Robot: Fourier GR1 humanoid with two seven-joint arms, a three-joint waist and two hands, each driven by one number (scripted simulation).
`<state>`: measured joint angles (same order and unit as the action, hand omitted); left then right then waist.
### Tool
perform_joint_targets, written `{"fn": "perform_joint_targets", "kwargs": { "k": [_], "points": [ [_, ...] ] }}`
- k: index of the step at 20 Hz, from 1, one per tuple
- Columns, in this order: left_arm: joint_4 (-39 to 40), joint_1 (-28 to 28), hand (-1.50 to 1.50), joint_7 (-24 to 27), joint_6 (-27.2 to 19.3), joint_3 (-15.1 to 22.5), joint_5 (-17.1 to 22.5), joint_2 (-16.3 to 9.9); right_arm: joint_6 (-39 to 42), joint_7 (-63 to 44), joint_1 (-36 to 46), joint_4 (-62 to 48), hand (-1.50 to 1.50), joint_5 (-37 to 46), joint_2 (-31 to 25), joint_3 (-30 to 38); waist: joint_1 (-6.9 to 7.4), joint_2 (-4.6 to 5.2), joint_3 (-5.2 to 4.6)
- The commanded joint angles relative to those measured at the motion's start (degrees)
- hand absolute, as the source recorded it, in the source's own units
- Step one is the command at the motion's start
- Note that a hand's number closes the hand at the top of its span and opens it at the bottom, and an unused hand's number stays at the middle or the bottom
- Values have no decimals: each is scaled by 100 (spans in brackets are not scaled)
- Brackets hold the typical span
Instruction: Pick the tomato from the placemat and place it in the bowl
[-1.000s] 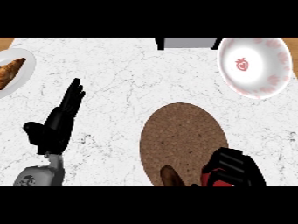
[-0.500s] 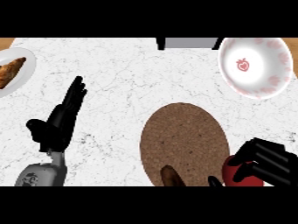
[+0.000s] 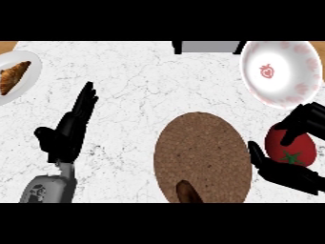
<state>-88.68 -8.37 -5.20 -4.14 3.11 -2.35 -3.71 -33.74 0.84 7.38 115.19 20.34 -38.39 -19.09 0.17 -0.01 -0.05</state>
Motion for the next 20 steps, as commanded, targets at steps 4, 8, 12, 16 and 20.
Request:
{"fn": "perform_joint_targets", "kwargs": {
  "k": [4, 8, 12, 16, 20],
  "points": [
    [-43, -187, 0, -207, -163, 156, -194, 146, 305, -354, 986, -1600, 150, 603, -198, 769, 62, 23, 3],
    [148, -100, 0, 98, -68, 81, -132, 150, 358, 9, 1537, -2537, 150, 747, 185, 974, 47, 20, 5],
    [-69, 30, 0, -36, 92, -36, -88, -75, 339, 156, 2193, -3686, 150, 1028, 712, 1008, 60, 14, 4],
    [54, 72, 0, 167, 141, -86, -5, -43, 127, 1801, 2387, -5405, 150, 459, 621, 1611, 103, 43, 10],
    [-220, 56, 0, -65, 30, 45, -121, 46, 132, 2281, 3320, -6915, 150, 489, 806, 1929, 145, 43, 12]
  ]
}}
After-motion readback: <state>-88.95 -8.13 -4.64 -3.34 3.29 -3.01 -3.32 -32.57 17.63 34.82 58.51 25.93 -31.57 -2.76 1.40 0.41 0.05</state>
